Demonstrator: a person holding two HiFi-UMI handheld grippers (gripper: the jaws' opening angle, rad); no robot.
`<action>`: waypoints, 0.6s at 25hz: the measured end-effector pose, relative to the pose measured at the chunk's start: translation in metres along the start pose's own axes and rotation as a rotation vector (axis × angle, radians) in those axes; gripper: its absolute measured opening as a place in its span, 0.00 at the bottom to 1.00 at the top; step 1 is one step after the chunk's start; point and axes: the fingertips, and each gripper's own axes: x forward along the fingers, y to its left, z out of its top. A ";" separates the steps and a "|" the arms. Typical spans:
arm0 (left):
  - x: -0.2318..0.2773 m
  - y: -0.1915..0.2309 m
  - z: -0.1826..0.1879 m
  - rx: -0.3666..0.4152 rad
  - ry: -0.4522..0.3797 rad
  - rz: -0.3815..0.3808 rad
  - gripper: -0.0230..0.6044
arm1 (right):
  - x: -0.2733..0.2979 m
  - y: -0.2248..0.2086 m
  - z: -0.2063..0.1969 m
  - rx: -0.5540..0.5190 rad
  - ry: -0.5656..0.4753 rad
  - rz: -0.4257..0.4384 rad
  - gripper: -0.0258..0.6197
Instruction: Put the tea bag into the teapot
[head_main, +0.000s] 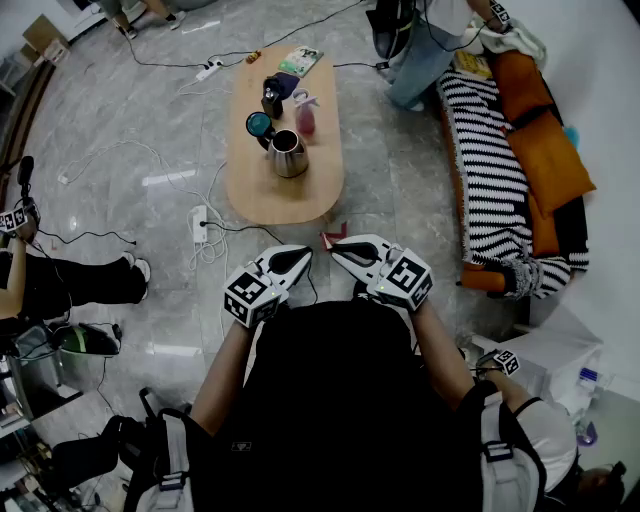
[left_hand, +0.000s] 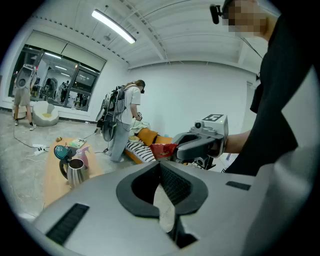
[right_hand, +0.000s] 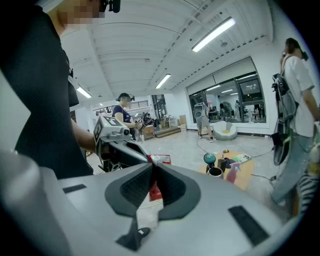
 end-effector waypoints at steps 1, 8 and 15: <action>-0.003 -0.001 -0.001 -0.002 0.001 0.004 0.05 | 0.001 0.003 -0.001 0.003 0.001 0.005 0.09; -0.010 -0.007 -0.002 -0.029 -0.004 0.045 0.05 | 0.002 0.008 -0.003 -0.008 0.013 0.037 0.09; -0.003 -0.011 -0.012 -0.059 -0.009 0.105 0.05 | -0.005 0.006 -0.016 -0.011 0.029 0.094 0.09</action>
